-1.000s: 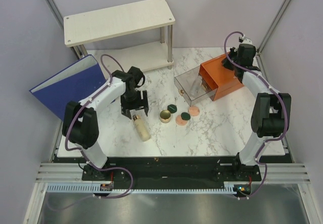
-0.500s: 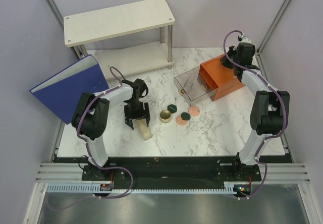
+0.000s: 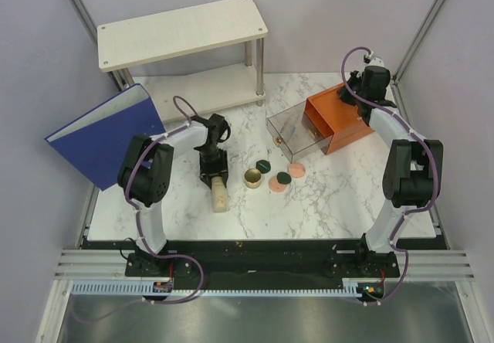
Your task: Organize the makeup
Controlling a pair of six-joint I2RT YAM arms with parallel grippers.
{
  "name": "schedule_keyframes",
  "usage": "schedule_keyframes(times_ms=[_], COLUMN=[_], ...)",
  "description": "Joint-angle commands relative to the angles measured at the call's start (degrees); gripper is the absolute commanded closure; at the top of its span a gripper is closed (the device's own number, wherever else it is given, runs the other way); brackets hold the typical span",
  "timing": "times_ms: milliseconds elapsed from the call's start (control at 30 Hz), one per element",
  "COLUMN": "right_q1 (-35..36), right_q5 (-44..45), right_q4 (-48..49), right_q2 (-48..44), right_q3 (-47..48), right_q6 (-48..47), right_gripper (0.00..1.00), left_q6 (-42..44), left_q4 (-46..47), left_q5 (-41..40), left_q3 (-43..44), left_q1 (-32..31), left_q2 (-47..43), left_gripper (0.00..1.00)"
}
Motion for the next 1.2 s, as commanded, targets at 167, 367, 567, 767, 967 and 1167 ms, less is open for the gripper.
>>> schedule_keyframes(times_ms=[167, 367, 567, 767, 967, 1167], right_q1=[0.22, 0.13, 0.13, 0.13, 0.22, 0.13], right_q5=[2.41, 1.88, 1.62, 1.53, 1.36, 1.27], right_q4=[-23.17, -23.69, -23.87, -23.87, -23.87, -23.87], right_q2=[5.01, 5.54, 5.89, 6.15, 6.33, 6.33], right_q3=[-6.83, -6.03, -6.21, -5.95, -6.39, -6.30], right_q6=[-2.82, -2.91, -3.00, -3.00, -3.09, -3.26], right_gripper=[1.00, 1.00, 1.00, 1.00, 1.00, 1.00], left_q6=[6.17, 7.14, 1.35, 1.25, -0.85, -3.14], left_q4=[-5.25, -5.08, 3.70, 11.26, 17.42, 19.88], left_q5=[0.34, 9.11, 15.54, 18.35, 21.08, 23.63], left_q3=[29.77, 57.18, 64.99, 65.43, 64.64, 64.37], left_q1=[-1.22, -1.31, -1.83, -5.52, -7.63, -8.16], left_q2=[-1.47, 9.86, 16.29, 18.05, 18.75, 19.45], left_gripper=[0.98, 0.98, 0.98, 0.98, 0.98, 0.98])
